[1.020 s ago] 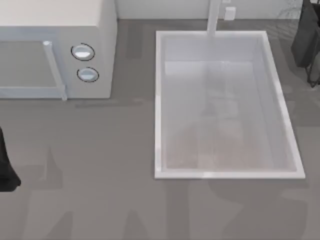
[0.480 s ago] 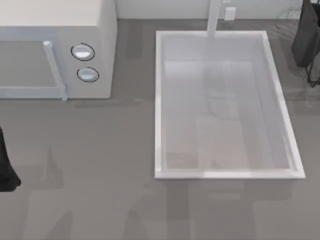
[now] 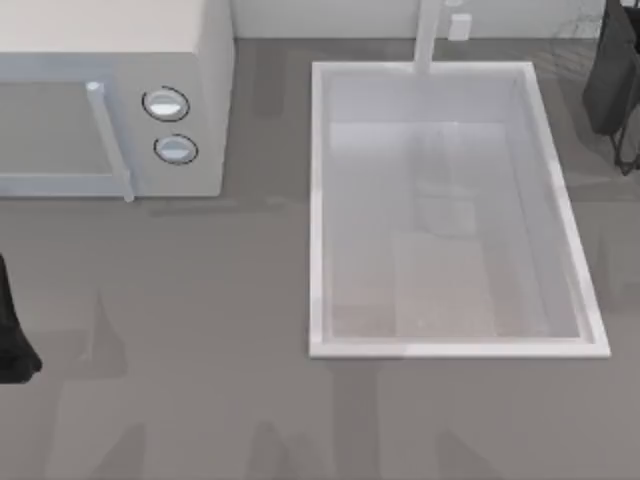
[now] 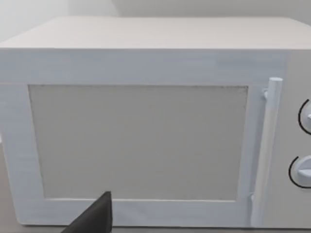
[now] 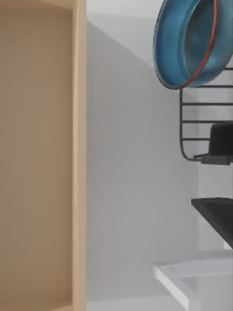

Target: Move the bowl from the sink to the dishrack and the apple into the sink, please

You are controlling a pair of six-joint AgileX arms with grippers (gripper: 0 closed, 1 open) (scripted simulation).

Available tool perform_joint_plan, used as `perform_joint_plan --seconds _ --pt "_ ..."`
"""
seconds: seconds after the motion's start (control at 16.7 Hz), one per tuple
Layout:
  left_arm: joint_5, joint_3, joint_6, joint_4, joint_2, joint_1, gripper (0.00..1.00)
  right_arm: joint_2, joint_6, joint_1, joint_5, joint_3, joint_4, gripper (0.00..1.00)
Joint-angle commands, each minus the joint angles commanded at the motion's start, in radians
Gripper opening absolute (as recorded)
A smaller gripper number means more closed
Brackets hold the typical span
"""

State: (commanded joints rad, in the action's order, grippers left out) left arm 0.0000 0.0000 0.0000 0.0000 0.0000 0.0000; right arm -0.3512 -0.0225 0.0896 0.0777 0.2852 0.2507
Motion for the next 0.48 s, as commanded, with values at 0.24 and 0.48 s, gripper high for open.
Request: perform_joint_plan --seconds 0.24,0.48 --pt "0.000 0.000 0.000 0.000 0.000 0.000 1.00 0.251 0.006 -0.054 -0.048 -0.189 -0.159 1.00" --pt "0.000 0.000 0.000 0.000 0.000 0.000 1.00 0.351 0.022 -0.090 -0.078 -0.285 -0.251 1.00"
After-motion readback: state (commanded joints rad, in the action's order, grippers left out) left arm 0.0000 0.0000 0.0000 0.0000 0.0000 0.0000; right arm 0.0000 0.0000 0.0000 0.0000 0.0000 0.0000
